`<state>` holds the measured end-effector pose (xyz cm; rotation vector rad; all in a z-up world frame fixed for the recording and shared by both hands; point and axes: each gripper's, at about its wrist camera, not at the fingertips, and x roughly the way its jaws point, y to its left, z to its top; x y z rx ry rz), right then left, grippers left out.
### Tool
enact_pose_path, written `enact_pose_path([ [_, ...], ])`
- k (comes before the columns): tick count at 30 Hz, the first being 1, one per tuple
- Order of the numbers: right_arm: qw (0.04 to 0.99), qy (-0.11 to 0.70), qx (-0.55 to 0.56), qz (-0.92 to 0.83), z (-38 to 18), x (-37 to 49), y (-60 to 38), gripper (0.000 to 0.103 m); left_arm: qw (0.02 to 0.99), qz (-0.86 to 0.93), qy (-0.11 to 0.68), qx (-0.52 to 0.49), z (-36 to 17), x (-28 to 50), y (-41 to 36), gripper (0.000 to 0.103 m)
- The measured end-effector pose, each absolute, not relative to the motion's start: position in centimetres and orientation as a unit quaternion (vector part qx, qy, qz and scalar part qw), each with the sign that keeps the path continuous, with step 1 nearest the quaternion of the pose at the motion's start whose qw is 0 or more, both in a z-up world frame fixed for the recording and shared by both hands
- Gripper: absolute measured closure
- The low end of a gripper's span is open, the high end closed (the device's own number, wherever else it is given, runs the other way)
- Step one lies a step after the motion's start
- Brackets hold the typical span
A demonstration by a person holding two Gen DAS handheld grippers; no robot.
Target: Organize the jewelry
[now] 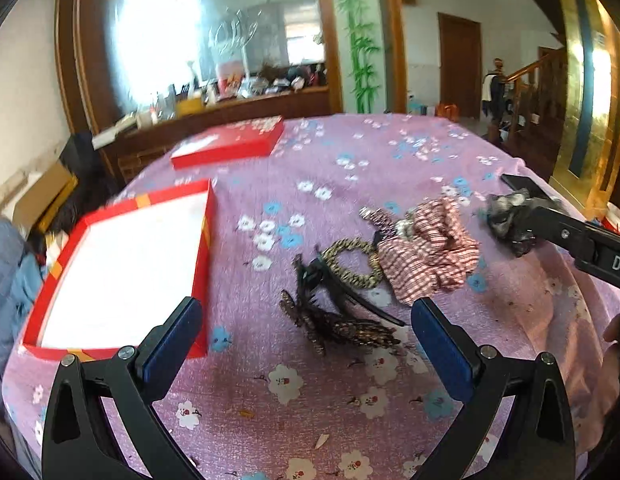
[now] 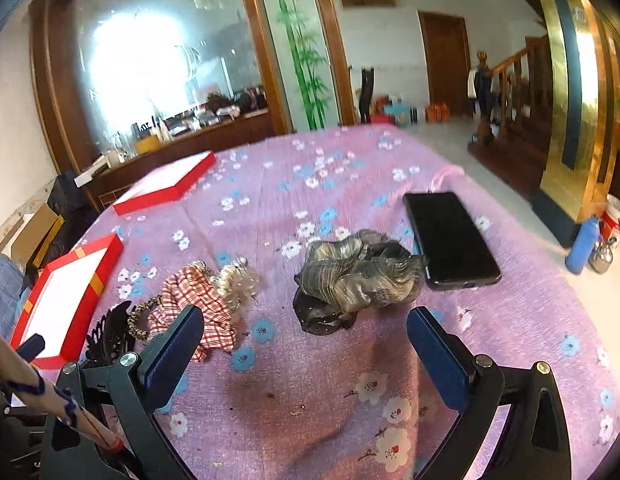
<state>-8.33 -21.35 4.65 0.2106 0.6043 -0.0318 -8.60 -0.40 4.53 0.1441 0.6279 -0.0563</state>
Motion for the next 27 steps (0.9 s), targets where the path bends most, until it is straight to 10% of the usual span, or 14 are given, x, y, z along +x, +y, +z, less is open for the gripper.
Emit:
enact_pose_path([
  [27,0.943,0.289,0.167,0.006,4.6,-8.9,-22.8,0.000,0.947,-0.026,0.316,0.054,4.6,-8.3,0.2,0.000],
])
